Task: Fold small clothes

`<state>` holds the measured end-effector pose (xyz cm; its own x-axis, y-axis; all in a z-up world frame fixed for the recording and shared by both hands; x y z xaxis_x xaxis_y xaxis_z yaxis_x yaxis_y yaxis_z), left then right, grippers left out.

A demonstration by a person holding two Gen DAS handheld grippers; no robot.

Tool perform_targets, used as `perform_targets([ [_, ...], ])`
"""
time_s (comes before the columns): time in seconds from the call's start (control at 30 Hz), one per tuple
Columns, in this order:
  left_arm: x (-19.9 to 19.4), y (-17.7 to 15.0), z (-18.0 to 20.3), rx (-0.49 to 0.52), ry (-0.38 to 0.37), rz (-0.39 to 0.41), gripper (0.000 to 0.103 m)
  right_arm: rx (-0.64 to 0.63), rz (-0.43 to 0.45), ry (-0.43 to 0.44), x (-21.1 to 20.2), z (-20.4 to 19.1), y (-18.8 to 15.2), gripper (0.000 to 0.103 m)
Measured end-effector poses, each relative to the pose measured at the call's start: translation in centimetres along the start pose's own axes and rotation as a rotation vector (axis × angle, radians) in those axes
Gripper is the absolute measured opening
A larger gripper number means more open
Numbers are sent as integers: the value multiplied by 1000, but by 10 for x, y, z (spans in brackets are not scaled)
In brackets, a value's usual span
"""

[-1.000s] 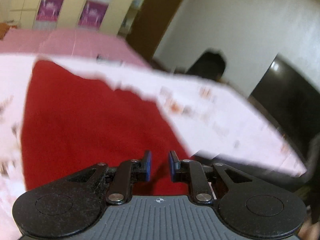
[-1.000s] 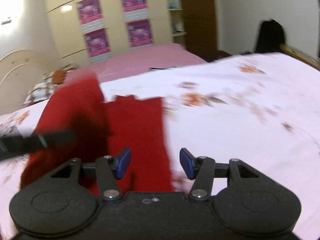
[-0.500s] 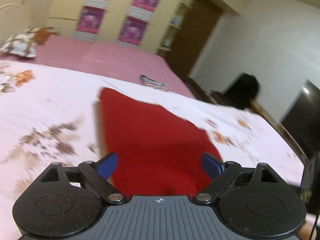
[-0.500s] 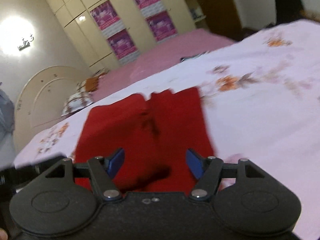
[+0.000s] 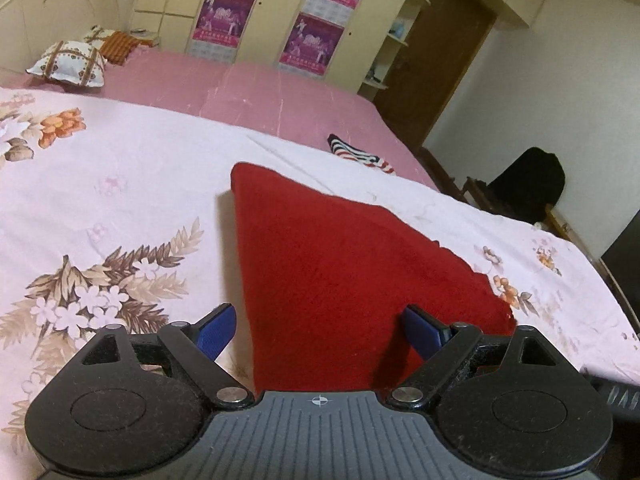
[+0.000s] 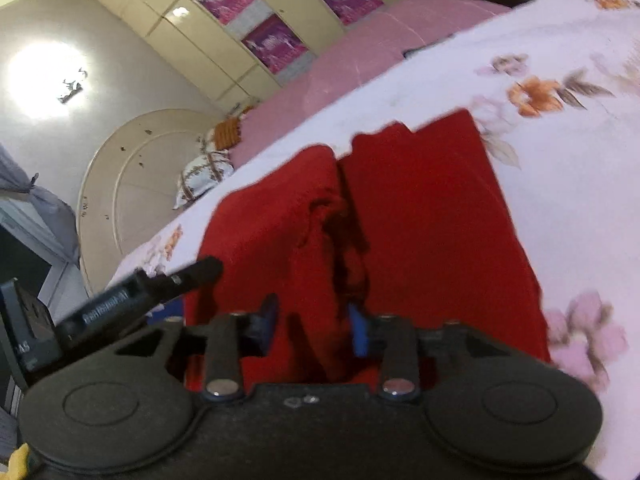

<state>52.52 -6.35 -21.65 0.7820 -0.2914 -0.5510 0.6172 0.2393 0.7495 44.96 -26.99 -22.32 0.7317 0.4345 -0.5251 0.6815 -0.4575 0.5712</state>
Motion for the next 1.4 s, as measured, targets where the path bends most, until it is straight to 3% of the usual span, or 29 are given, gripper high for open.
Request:
perform_targets([
  [0.03, 1, 0, -1, -1, -1, -1, 89, -13, 21, -12, 3, -1, 4, 69],
  [0.1, 2, -1, -1, 3, 0, 1, 89, -34, 59, 2, 10, -5, 12, 69],
  [0.17, 5, -1, -2, 9, 2, 2, 89, -35, 56, 5, 19, -8, 18, 61],
  [0.23, 6, -1, -4, 7, 7, 0, 89, -27, 35, 13, 29, -10, 21, 24],
  [0.3, 6, -1, -4, 4, 8, 1, 89, -34, 1, 3, 36, -14, 18, 20],
  [0.4, -1, 4, -1, 11, -5, 19, 89, -113, 30, 0, 25, -28, 18, 18],
  [0.6, -14, 7, 30, 48, -75, 30, 89, -190, 144, -33, -30, -33, 32, 17],
  [0.77, -8, -18, 53, 97, -103, -37, 89, -177, 162, -127, -70, 0, 20, 17],
  [0.83, 3, -33, 54, 129, -72, -90, 89, -142, 131, -182, -71, 25, 8, 20],
  [0.93, 9, -42, 50, 86, -64, -125, 94, -132, 90, -265, -57, 50, -7, 28],
  [1.03, 0, -33, 49, 82, -55, -109, 94, -128, 132, -274, -64, 44, -3, 28],
  [1.2, -15, -3, 60, 113, -71, -21, 94, -233, 244, -307, -92, 15, 19, 30],
  [1.3, -3, 12, 65, 115, -62, -16, 94, -262, 255, -288, -81, 2, 32, 30],
  [1.4, 23, 15, 65, 133, -32, -48, 94, -251, 214, -303, -49, 6, 42, 29],
])
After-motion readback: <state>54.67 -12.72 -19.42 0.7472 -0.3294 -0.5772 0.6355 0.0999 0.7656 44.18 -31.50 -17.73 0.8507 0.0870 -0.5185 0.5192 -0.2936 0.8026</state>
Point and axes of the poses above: each gripper's, at about its wrist camera, not at the fingertips, and x roughly the way its jaws point, z to its right, y to its top, the point moved 8 cm from there along x, roughly the way its jaws point, and after that the axes turned 6 degrees about z, right-handed, at the moved point
